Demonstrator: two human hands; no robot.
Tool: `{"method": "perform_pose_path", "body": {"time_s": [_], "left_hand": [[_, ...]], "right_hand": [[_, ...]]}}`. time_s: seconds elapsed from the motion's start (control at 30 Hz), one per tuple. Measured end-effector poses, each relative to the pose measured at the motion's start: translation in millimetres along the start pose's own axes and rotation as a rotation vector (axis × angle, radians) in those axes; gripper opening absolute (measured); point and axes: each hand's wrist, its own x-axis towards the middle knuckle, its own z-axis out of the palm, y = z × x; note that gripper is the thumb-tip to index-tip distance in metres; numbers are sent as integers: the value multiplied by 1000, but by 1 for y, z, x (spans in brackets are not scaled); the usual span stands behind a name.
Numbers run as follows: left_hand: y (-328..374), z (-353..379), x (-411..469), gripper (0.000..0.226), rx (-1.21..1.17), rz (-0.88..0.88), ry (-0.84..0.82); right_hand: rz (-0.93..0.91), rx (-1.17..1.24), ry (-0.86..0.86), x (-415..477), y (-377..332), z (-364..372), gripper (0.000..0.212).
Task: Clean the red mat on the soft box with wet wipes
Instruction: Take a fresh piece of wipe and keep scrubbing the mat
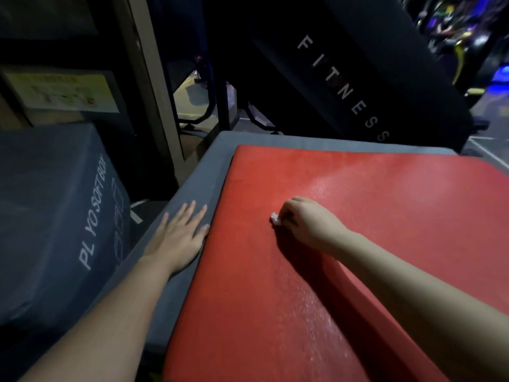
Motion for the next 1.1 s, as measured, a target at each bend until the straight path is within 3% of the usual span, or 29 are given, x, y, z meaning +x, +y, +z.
{"method": "perform_pose_path", "body": {"time_s": [0.2, 0.4, 0.53, 0.7, 0.9, 1.0, 1.1], "left_hand": [[0, 0, -2, 58, 5, 5, 12], [0, 2, -2, 60, 13, 18, 42], [-2, 3, -2, 70, -1, 21, 51], [-2, 3, 0, 68, -11, 28, 63], [-3, 6, 0, 79, -24, 34, 66], [-3, 5, -2, 89, -43, 25, 86], [-2, 4, -1, 85, -33, 35, 82]], "right_hand": [[192, 11, 78, 83, 18, 4, 25], [83, -15, -100, 84, 33, -9, 19], [124, -56, 69, 141, 53, 1, 29], [356, 132, 209, 195, 73, 7, 29], [396, 131, 41, 203, 88, 8, 26], [418, 94, 126, 224, 97, 9, 29], [457, 99, 248, 245, 110, 11, 31]]}}
